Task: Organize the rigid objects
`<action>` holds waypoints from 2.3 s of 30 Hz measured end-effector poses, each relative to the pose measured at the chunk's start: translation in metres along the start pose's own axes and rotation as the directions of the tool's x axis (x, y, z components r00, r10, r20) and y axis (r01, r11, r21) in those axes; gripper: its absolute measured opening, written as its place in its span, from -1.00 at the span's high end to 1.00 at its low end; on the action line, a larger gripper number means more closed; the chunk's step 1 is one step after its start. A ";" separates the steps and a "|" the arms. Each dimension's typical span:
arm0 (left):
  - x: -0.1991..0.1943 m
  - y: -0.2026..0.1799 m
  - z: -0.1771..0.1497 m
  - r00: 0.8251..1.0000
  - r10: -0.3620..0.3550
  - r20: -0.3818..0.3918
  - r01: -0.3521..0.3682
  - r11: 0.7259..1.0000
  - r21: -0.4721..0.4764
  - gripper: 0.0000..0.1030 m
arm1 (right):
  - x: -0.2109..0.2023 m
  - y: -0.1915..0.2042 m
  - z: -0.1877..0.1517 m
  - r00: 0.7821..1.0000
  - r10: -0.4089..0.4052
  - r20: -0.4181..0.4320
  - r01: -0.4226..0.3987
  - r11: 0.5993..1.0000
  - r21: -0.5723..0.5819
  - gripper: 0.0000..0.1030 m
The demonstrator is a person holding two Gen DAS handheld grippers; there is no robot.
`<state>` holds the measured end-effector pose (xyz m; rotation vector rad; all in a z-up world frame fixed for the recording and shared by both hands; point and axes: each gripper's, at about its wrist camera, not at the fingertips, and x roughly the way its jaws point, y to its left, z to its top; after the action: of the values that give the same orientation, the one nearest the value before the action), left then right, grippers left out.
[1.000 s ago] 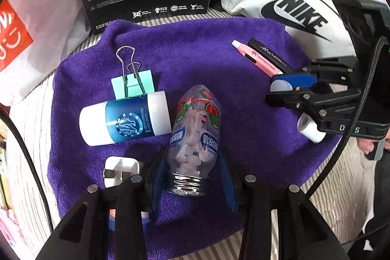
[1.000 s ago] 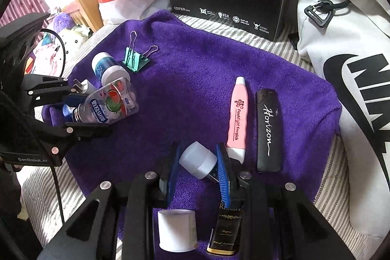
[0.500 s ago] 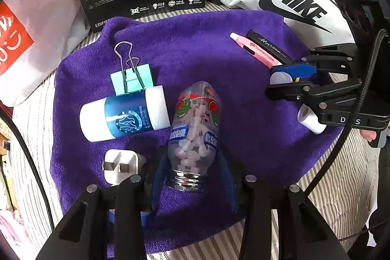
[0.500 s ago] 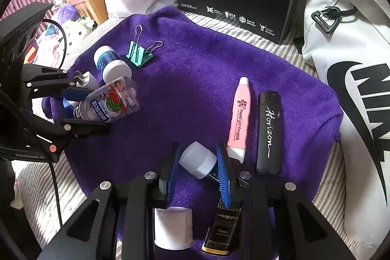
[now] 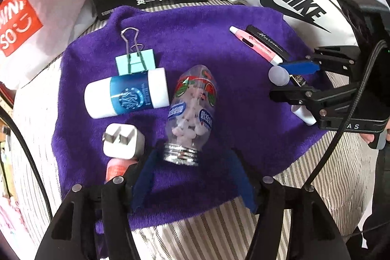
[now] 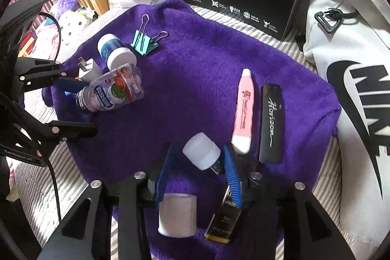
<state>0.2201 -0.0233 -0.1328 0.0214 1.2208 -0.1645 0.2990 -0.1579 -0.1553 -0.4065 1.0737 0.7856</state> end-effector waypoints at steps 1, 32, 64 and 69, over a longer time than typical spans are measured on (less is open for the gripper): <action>-0.003 0.000 -0.001 1.000 0.001 0.004 -0.001 1.000 -0.005 -0.21 | -0.001 0.000 -0.001 1.000 -0.005 -0.004 0.005 1.000 0.003 0.13; -0.127 -0.063 -0.103 0.973 0.069 0.222 -0.050 0.995 -0.091 -0.98 | -0.155 0.061 -0.132 0.971 -0.223 0.091 0.166 0.893 0.417 -0.99; -0.188 -0.070 -0.149 0.932 0.207 0.296 -0.154 0.969 -0.195 -0.98 | -0.213 0.105 -0.179 0.938 -0.341 0.061 0.267 0.824 0.499 -0.99; -0.187 -0.071 -0.150 0.935 0.204 0.291 -0.152 0.969 -0.193 -0.98 | -0.216 0.107 -0.180 0.936 -0.346 0.070 0.269 0.828 0.491 -0.99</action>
<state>0.0086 -0.0565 -0.0043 -0.0389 0.9090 0.0930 0.0534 -0.2826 -0.0337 -0.0881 0.9806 0.2395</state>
